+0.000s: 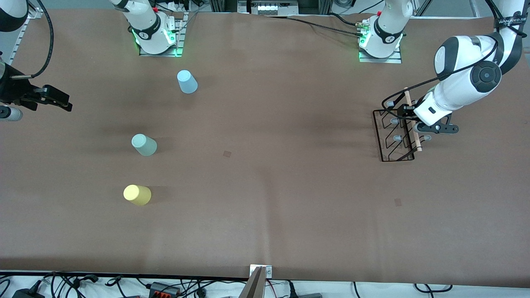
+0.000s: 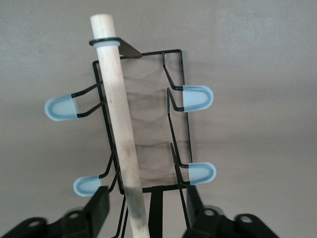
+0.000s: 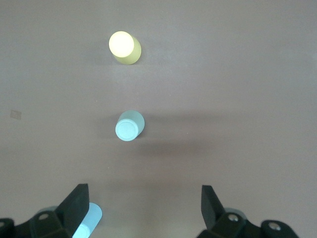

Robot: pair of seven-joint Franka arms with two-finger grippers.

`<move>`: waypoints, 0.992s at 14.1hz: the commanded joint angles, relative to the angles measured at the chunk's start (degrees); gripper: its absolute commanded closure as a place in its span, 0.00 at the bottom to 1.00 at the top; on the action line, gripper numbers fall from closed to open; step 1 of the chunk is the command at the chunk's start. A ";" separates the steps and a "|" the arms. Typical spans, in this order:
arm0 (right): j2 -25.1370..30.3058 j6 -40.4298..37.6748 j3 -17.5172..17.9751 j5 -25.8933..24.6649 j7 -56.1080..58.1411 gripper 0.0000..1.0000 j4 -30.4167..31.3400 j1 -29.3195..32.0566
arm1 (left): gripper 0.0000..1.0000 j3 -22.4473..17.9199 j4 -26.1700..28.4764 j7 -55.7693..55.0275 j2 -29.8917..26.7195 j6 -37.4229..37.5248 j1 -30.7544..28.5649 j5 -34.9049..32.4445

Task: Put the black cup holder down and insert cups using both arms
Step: 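Grasp the rack's wooden handle with the left gripper and lift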

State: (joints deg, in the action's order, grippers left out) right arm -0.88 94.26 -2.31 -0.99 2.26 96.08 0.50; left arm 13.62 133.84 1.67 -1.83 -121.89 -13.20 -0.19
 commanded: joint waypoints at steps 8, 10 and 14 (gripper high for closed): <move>0.70 -0.48 0.02 -0.15 0.64 0.00 0.07 -0.15 | 0.70 0.26 1.42 1.76 -2.21 0.08 -1.66 -0.43; 0.70 -0.40 0.02 -0.15 0.64 0.00 0.07 -0.15 | 0.75 0.26 1.42 1.76 -2.13 0.08 -1.74 -0.43; 0.79 -0.57 0.02 0.03 0.55 0.00 0.07 -0.15 | 0.99 0.26 1.68 2.46 -2.13 0.34 -1.74 -0.43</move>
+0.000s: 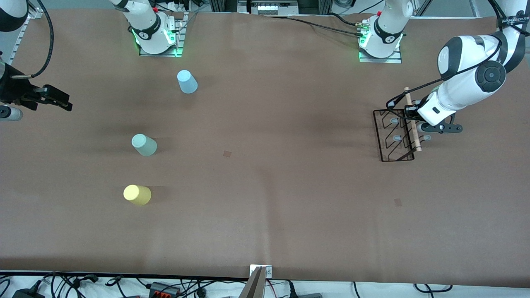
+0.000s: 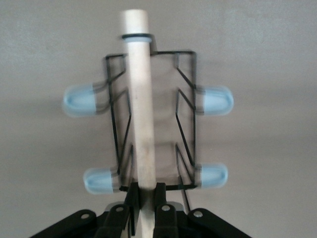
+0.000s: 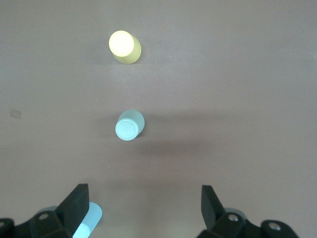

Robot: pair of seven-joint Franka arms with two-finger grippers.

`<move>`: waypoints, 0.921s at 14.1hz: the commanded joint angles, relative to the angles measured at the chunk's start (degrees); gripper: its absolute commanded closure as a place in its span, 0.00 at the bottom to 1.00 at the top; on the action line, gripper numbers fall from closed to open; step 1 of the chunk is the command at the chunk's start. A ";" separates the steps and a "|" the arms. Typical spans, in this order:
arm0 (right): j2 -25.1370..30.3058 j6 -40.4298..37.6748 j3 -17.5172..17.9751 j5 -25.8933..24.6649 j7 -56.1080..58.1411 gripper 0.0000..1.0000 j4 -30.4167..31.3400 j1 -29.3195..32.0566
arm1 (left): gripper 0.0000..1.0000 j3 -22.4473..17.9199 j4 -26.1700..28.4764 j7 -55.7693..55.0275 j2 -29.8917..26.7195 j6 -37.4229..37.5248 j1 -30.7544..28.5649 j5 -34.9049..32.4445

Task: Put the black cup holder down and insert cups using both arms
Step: 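Grasp the rack's wooden handle with the left gripper and lift, then carry the black rack toward the table middle with the left gripper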

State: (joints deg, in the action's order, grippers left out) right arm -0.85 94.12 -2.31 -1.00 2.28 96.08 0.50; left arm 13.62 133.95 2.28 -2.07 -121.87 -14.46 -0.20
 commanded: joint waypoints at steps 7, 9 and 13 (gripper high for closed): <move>0.77 -0.52 0.02 -0.06 0.62 0.00 0.16 -0.15 | 0.99 1.06 -3.51 1.24 -1.97 7.69 0.22 0.28; 0.77 -0.61 0.02 0.03 0.62 0.00 0.16 -0.15 | 0.99 3.69 -8.16 1.23 -1.89 11.99 0.22 0.55; 0.85 -0.61 0.02 0.03 0.53 0.00 0.16 -0.24 | 0.99 11.15 -16.42 -1.91 -0.14 17.53 0.48 1.68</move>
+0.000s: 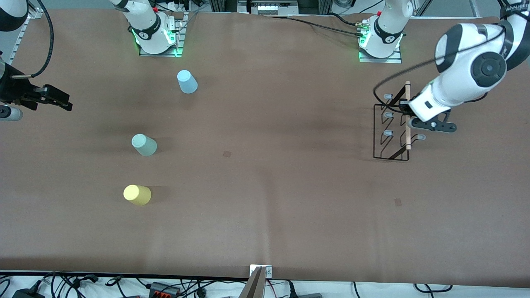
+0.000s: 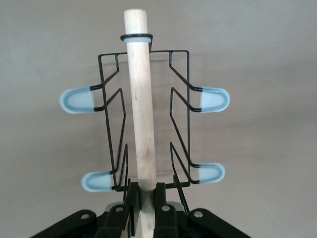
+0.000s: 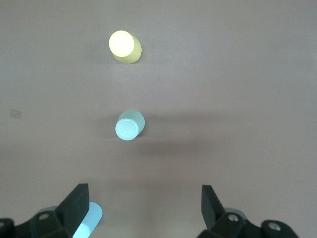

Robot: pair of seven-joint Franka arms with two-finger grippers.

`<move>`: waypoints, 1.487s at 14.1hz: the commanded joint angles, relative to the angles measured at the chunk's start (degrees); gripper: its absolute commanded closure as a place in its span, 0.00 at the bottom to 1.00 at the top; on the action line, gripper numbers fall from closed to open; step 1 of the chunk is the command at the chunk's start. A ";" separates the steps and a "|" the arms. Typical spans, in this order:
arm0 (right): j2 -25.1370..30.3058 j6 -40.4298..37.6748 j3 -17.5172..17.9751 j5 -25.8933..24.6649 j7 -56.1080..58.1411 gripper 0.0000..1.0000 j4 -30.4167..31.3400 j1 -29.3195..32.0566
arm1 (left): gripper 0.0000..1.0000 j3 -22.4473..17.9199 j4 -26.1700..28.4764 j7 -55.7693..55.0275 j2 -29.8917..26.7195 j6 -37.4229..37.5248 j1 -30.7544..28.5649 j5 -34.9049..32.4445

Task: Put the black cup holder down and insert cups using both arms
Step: 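Carry the black rack toward the table middle with the left gripper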

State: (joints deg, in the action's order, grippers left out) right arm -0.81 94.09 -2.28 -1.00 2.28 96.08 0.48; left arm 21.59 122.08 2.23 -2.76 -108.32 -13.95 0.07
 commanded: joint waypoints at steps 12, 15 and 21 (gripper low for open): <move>1.16 -0.84 0.00 0.12 0.53 0.00 0.16 -0.75 | 1.00 18.32 -28.89 -29.20 25.07 5.67 12.97 1.86; 2.13 -1.37 -0.09 0.12 0.45 0.00 0.16 -0.66 | 1.00 18.14 -30.41 -36.92 29.12 0.32 17.98 1.86; 1.43 -0.49 -0.09 0.12 0.44 0.00 0.16 -0.57 | 1.00 17.96 -30.67 -45.64 34.22 -5.68 24.84 -3.84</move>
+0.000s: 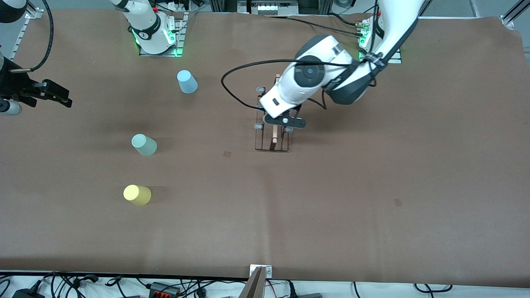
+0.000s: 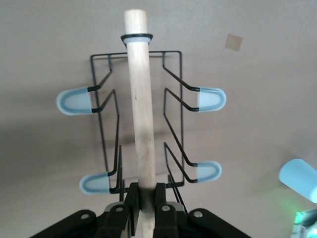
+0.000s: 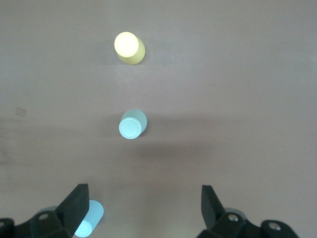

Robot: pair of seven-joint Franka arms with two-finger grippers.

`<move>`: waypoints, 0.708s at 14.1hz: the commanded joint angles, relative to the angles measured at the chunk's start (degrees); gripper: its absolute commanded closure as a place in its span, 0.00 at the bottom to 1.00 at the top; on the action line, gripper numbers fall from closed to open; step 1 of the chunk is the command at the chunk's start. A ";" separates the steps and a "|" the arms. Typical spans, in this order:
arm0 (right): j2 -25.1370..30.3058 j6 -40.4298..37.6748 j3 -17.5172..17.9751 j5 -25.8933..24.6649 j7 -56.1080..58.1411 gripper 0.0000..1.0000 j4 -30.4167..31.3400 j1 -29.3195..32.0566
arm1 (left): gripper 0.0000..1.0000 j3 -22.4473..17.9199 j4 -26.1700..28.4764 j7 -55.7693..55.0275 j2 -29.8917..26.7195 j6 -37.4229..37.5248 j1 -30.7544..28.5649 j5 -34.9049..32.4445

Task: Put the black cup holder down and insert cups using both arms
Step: 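Carry the black rack toward the table middle with the left gripper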

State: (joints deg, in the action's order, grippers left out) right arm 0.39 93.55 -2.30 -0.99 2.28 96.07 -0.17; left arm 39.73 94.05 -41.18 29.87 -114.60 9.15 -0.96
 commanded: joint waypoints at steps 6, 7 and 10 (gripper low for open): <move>-0.04 0.14 -0.07 0.12 0.44 0.00 0.08 0.09 | 1.00 -0.26 -7.83 -7.77 5.37 -0.36 5.61 -3.26; -0.04 0.40 -0.07 0.20 0.44 0.00 0.08 0.09 | 1.00 -0.26 -7.92 -7.86 5.37 -0.36 6.14 -3.26; -0.04 0.06 -0.07 0.20 0.36 0.00 0.08 0.00 | 1.00 -0.26 -7.83 -9.69 5.72 -2.11 7.63 -3.26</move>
State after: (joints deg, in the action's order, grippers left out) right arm 0.20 93.64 -2.32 -0.99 2.28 96.08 -0.17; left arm 39.67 88.49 -48.37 34.62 -116.21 14.97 -3.26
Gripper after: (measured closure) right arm 0.000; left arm 0.837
